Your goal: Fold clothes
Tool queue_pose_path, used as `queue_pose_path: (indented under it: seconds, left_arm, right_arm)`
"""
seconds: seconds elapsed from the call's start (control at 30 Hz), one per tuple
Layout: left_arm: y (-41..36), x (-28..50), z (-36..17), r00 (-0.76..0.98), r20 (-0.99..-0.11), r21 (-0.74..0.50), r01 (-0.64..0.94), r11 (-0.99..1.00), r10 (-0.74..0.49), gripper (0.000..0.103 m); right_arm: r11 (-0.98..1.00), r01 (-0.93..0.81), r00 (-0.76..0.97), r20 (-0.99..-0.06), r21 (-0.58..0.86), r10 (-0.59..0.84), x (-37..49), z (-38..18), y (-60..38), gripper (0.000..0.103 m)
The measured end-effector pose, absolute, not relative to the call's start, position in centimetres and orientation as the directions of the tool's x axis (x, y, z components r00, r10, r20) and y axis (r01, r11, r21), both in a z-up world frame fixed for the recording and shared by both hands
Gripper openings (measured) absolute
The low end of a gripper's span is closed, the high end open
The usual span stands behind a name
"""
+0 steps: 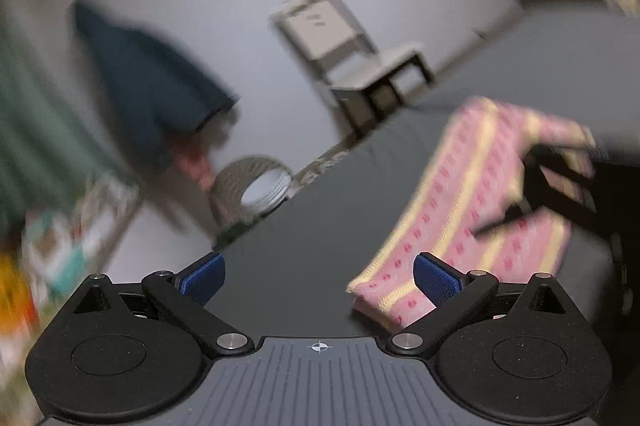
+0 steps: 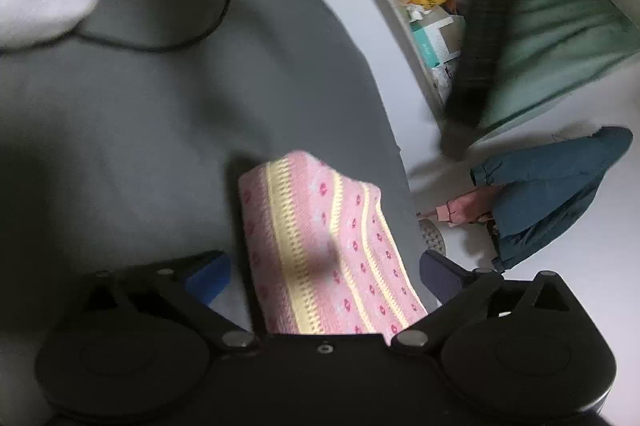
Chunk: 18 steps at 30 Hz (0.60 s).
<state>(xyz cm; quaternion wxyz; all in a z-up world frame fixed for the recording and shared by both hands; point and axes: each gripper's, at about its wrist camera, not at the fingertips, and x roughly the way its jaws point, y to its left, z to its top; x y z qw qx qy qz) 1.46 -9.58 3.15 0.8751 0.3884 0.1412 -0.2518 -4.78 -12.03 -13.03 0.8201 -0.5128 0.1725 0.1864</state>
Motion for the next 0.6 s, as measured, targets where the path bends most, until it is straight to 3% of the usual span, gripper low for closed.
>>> queue_pose_path:
  seconds: [0.1, 0.13, 0.17, 0.23, 0.37, 0.6]
  left_arm:
    - [-11.1, 0.7, 1.8, 0.769, -0.523, 0.696, 0.634, 0.336, -0.367, 0.101]
    - [-11.5, 0.3, 1.3, 0.748, -0.551, 0.713, 0.653, 0.256, -0.37, 0.101]
    - [-11.8, -0.3, 0.8, 0.728, -0.576, 0.726, 0.664, 0.176, -0.372, 0.101]
    - [-12.5, -1.3, -0.3, 0.693, -0.619, 0.74, 0.673, 0.021, -0.37, 0.101]
    - [-13.7, -2.8, -2.6, 0.689, -0.626, 0.768, 0.626, -0.137, -0.365, 0.101]
    - [-16.0, -1.2, -5.6, 0.76, -0.579, 0.812, 0.568, -0.133, -0.294, 0.101]
  right_arm:
    - [0.469, -0.444, 0.89, -0.438, -0.763, 0.13, -3.8, -13.1, -12.4, 0.096]
    - [0.494, -0.447, 0.886, -0.447, -0.746, 0.127, -3.4, -12.7, -12.9, 0.081]
    - [0.519, -0.449, 0.881, -0.456, -0.727, 0.124, -3.0, -12.4, -13.3, 0.073]
    - [0.576, -0.455, 0.874, -0.463, -0.679, 0.145, -2.6, -11.3, -14.1, 0.069]
    - [0.665, -0.457, 0.869, -0.458, -0.591, 0.19, -2.0, -9.3, -15.9, 0.052]
    - [0.783, -0.457, 0.849, -0.469, -0.421, 0.244, -1.1, -6.7, -19.2, 0.046]
